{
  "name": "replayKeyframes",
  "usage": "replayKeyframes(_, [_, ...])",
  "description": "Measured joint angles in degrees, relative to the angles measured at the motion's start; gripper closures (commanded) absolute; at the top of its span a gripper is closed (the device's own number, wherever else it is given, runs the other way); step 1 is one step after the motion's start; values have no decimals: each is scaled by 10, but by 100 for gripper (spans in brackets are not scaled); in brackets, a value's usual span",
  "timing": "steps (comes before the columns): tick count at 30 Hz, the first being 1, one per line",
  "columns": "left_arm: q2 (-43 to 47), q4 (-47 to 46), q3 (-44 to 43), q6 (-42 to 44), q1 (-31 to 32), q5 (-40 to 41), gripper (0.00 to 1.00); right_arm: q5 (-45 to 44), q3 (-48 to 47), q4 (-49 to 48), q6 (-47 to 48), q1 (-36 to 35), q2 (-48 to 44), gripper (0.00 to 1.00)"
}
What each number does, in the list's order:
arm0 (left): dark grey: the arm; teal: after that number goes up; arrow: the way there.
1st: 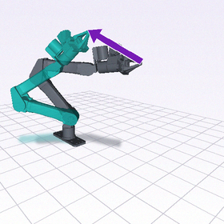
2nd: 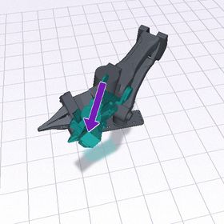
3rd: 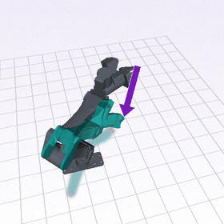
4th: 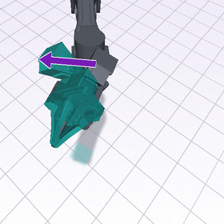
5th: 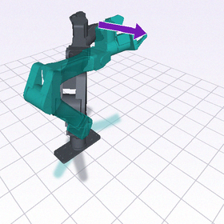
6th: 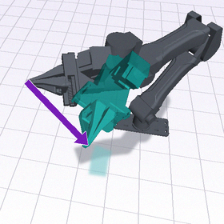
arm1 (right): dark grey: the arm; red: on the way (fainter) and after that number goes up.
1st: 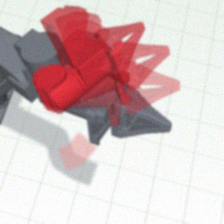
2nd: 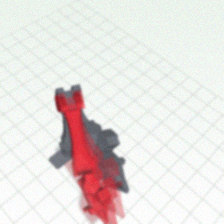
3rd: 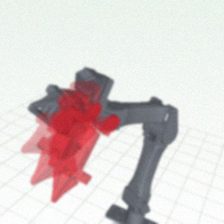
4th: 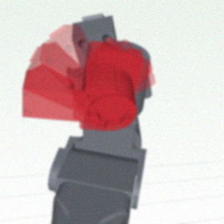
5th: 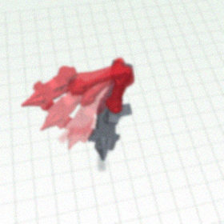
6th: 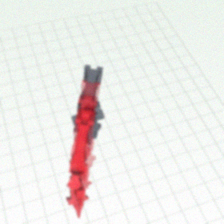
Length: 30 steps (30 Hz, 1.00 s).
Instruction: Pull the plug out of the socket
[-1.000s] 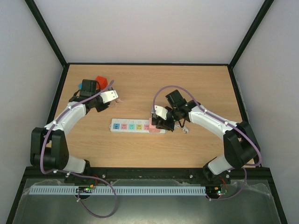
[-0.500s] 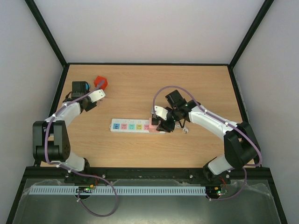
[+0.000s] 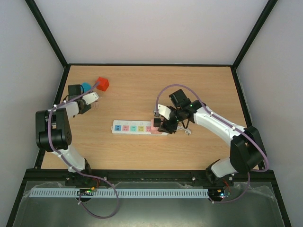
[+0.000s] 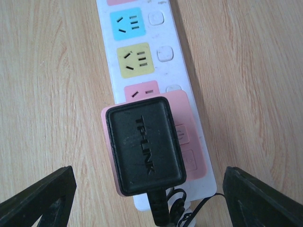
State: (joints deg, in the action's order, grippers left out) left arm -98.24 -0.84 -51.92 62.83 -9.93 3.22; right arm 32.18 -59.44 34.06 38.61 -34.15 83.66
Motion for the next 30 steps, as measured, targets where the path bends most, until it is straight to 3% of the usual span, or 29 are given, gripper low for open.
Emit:
replayKeyframes(11, [-50,-91,-12,-2,-25,44,69,4,-11,0,-11,0,-11,15])
replayKeyframes(19, [-52,-94,-1,2,-28,54,47,4,-12,0,-17,0,-14,11])
replayKeyframes(30, [-27,33,-18,-14,-33,-3,21,17,-18,-1,-22,4,-44,8])
